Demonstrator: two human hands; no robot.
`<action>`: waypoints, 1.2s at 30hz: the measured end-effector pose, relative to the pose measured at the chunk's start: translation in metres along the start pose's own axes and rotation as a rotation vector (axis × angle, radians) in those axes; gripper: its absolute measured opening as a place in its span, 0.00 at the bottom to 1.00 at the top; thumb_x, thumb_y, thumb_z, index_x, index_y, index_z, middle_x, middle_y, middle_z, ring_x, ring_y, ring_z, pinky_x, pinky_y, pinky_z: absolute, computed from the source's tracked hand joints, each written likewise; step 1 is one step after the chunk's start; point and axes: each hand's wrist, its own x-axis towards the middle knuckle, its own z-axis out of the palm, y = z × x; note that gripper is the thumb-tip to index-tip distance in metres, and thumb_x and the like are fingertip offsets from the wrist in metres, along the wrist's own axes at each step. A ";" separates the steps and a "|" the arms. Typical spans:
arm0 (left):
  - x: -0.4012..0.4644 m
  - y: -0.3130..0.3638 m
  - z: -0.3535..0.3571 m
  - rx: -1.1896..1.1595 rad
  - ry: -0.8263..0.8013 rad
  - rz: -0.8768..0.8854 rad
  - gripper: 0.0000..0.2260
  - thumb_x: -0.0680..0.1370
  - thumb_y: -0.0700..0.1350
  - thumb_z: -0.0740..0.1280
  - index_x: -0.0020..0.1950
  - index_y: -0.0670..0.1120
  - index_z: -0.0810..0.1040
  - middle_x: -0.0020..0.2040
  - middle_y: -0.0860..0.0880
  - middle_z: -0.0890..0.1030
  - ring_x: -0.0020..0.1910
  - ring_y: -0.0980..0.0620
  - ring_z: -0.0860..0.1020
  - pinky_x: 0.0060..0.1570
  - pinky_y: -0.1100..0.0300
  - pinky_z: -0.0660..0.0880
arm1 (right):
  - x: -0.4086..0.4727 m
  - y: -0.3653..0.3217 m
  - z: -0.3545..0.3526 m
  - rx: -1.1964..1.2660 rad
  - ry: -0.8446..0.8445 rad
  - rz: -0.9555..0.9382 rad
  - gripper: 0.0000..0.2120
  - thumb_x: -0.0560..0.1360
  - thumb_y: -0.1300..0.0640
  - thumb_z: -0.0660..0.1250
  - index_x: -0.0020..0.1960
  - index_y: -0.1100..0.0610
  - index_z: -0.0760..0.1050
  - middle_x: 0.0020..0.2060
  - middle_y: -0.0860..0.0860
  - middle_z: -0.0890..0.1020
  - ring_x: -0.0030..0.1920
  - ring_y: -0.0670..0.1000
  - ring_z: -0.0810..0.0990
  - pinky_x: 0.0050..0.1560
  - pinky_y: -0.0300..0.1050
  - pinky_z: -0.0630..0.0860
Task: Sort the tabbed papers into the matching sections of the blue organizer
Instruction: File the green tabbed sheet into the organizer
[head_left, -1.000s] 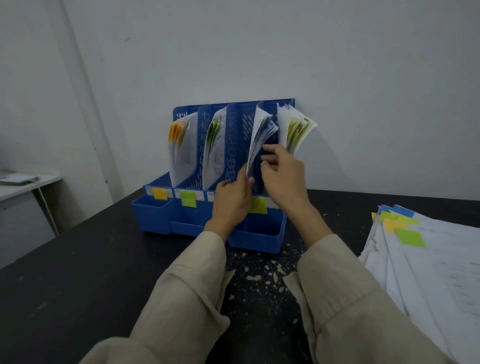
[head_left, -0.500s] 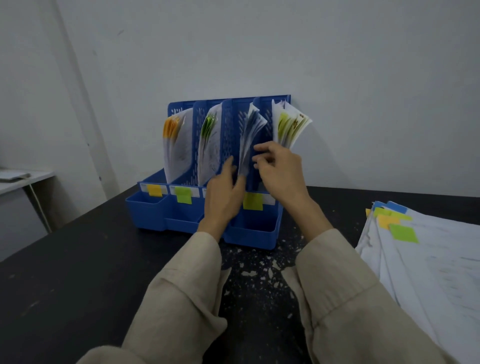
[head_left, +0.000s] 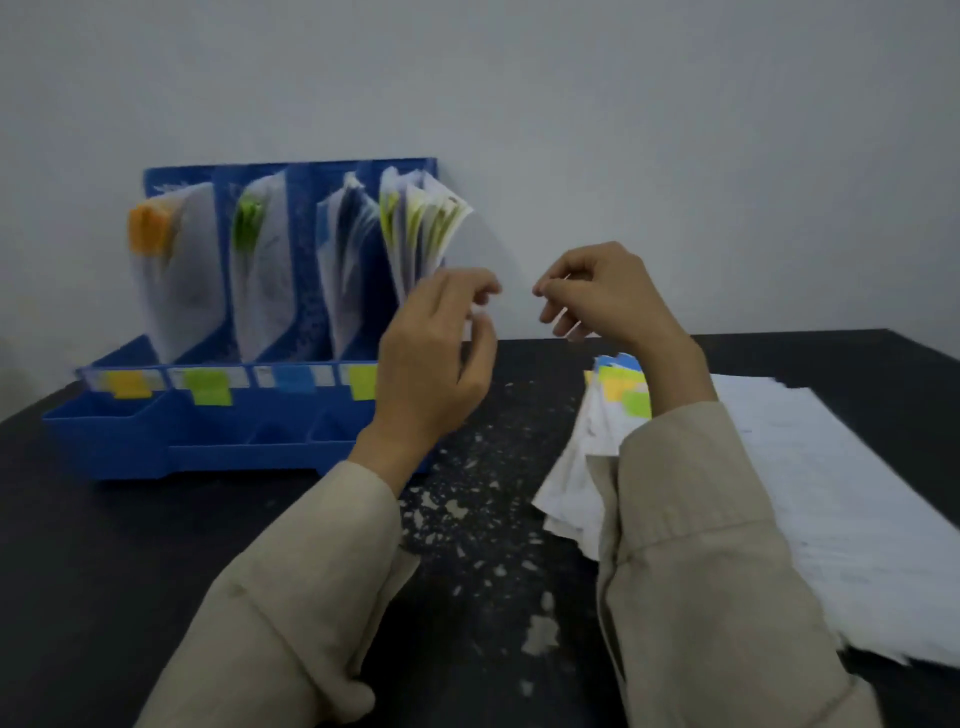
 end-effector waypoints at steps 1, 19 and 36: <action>-0.003 0.008 0.008 -0.032 -0.092 0.027 0.09 0.76 0.38 0.59 0.52 0.40 0.77 0.46 0.46 0.77 0.43 0.51 0.74 0.40 0.59 0.71 | -0.003 0.008 -0.009 -0.035 0.028 0.050 0.05 0.73 0.64 0.64 0.41 0.61 0.79 0.31 0.54 0.82 0.24 0.47 0.78 0.28 0.38 0.75; -0.075 0.036 0.070 -0.260 -1.070 -0.003 0.20 0.80 0.58 0.56 0.71 0.55 0.67 0.72 0.55 0.67 0.69 0.60 0.62 0.68 0.68 0.56 | -0.093 0.165 -0.146 -0.243 0.517 0.975 0.33 0.66 0.60 0.78 0.66 0.66 0.68 0.65 0.63 0.72 0.64 0.64 0.72 0.62 0.59 0.71; -0.059 0.038 0.062 -0.551 -0.806 -0.436 0.13 0.79 0.49 0.63 0.64 0.57 0.74 0.73 0.55 0.58 0.72 0.60 0.55 0.66 0.65 0.56 | -0.081 0.145 -0.130 0.245 0.657 0.251 0.04 0.77 0.63 0.64 0.50 0.58 0.76 0.42 0.50 0.78 0.45 0.48 0.75 0.48 0.39 0.72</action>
